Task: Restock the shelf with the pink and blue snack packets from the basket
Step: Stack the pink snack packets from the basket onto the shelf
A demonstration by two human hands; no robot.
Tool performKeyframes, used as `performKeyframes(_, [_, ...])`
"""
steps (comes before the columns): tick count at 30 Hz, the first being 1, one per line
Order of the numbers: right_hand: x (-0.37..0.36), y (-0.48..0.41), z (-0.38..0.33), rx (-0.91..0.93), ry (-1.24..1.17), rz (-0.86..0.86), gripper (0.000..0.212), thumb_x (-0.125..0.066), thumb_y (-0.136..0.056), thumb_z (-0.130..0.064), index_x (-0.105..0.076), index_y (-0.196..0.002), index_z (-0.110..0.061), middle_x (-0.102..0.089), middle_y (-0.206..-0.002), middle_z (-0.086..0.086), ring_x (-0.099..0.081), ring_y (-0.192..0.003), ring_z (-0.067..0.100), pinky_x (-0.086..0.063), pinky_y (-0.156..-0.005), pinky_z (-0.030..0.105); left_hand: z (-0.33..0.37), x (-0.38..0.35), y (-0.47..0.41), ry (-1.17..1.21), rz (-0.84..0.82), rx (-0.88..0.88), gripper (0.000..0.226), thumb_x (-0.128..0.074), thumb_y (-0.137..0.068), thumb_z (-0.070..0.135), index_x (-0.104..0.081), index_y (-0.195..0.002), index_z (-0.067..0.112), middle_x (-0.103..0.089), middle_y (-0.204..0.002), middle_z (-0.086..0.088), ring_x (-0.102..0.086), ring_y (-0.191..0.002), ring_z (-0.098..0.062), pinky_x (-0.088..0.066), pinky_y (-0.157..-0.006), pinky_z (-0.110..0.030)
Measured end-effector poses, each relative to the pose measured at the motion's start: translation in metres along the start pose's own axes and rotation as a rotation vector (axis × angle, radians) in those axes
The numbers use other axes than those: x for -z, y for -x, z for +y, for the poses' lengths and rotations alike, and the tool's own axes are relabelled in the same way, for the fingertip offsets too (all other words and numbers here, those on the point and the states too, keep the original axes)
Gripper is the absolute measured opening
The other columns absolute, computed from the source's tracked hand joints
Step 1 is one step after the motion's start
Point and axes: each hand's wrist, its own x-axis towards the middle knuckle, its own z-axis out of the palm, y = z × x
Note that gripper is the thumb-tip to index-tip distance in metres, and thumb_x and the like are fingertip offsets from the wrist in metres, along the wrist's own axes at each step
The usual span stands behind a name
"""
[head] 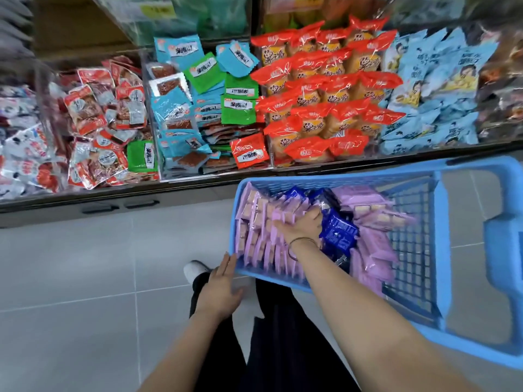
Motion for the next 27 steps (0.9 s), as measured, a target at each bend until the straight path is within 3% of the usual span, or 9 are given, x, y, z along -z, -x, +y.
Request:
performKeyframes(3, [0.000, -0.005, 0.006, 0.027, -0.043, -0.004, 0.108, -0.075, -0.075, -0.038, -0.001, -0.147, -0.004, -0.009, -0.155, 0.016, -0.018, -0.141, 0.034, -0.026, -0.112, 0.048, -0.005, 0.005, 0.003, -0.023, -0.011, -0.006, 0.081, -0.052, -0.087, 0.021, -0.005, -0.152, 0.033, -0.009, -0.160, 0.005, -0.024, -0.142, -0.021, -0.030, -0.110, -0.029])
performKeyframes(6, [0.013, -0.006, 0.020, 0.125, -0.162, -0.039, 0.088, -0.070, -0.082, -0.021, -0.011, -0.146, -0.003, -0.025, -0.149, 0.017, -0.035, -0.132, 0.034, -0.036, -0.107, 0.045, -0.006, 0.010, 0.007, 0.014, -0.023, 0.008, 0.079, -0.053, -0.087, 0.018, -0.011, -0.152, 0.033, -0.022, -0.158, -0.002, -0.033, -0.138, -0.022, -0.032, -0.106, -0.026])
performKeyframes(11, [0.043, 0.000, 0.051, 0.170, -0.259, -0.094, 0.067, -0.057, -0.090, -0.007, -0.021, -0.146, -0.012, -0.048, -0.136, 0.016, -0.055, -0.113, 0.034, -0.047, -0.093, 0.038, 0.004, 0.022, 0.012, 0.169, 0.051, 0.131, 0.069, -0.056, -0.090, 0.018, -0.024, -0.150, 0.015, -0.046, -0.143, -0.012, -0.053, -0.118, -0.023, -0.035, -0.099, -0.022])
performKeyframes(14, [0.053, 0.001, 0.061, 0.240, -0.177, -0.086, 0.063, -0.053, -0.092, -0.007, -0.022, -0.147, -0.014, -0.051, -0.134, 0.016, -0.056, -0.111, 0.033, -0.042, -0.084, 0.028, 0.019, 0.026, 0.013, 0.266, 0.083, 0.082, 0.059, -0.056, -0.090, 0.017, -0.035, -0.145, 0.016, -0.056, -0.134, -0.010, -0.056, -0.111, -0.020, -0.039, -0.094, -0.023])
performKeyframes(17, [0.059, 0.003, 0.063, 0.257, -0.172, -0.092, 0.060, -0.049, -0.094, -0.007, -0.022, -0.148, -0.016, -0.048, -0.137, 0.014, -0.057, -0.107, 0.032, -0.044, -0.088, 0.032, 0.036, 0.028, 0.011, 0.350, 0.088, 0.025, 0.047, -0.056, -0.091, 0.017, -0.044, -0.137, 0.020, -0.055, -0.131, 0.000, -0.052, -0.113, -0.016, -0.039, -0.093, -0.023])
performKeyframes(20, [0.065, 0.008, 0.067, 0.254, -0.223, -0.081, 0.056, -0.045, -0.095, -0.004, -0.027, -0.146, -0.017, -0.048, -0.137, 0.014, -0.057, -0.094, 0.026, -0.046, -0.078, 0.032, 0.052, 0.026, 0.006, 0.414, 0.055, 0.052, 0.045, -0.056, -0.092, 0.016, -0.046, -0.136, 0.016, -0.056, -0.124, 0.001, -0.055, -0.113, -0.018, -0.037, -0.087, -0.020])
performKeyframes(22, [0.070, 0.008, 0.069, 0.246, -0.239, -0.064, 0.054, -0.046, -0.094, -0.002, -0.031, -0.144, -0.015, -0.048, -0.138, 0.015, -0.057, -0.105, 0.028, -0.046, -0.090, 0.036, 0.068, 0.026, -0.003, 0.505, 0.009, 0.067, 0.046, -0.058, -0.092, 0.018, -0.046, -0.136, 0.016, -0.055, -0.128, -0.001, -0.056, -0.105, -0.015, -0.038, -0.085, -0.020])
performKeyframes(24, [0.075, 0.007, 0.071, 0.243, -0.201, -0.048, 0.053, -0.047, -0.094, -0.004, -0.032, -0.144, -0.015, -0.047, -0.139, 0.015, -0.051, -0.120, 0.032, -0.040, -0.103, 0.039, 0.087, 0.024, -0.013, 0.618, -0.072, 0.088, 0.051, -0.061, -0.090, 0.027, -0.043, -0.137, 0.018, -0.051, -0.132, 0.001, -0.053, -0.109, -0.014, -0.042, -0.090, -0.026])
performKeyframes(27, [0.074, 0.010, 0.069, 0.260, -0.145, -0.086, 0.054, -0.049, -0.094, -0.010, -0.032, -0.144, -0.018, -0.049, -0.137, 0.012, -0.050, -0.123, 0.029, -0.039, -0.102, 0.035, 0.115, 0.019, -0.031, 0.770, -0.158, 0.178, 0.063, -0.057, -0.090, 0.043, -0.032, -0.145, 0.023, -0.041, -0.140, 0.005, -0.046, -0.126, -0.019, -0.044, -0.103, -0.042])
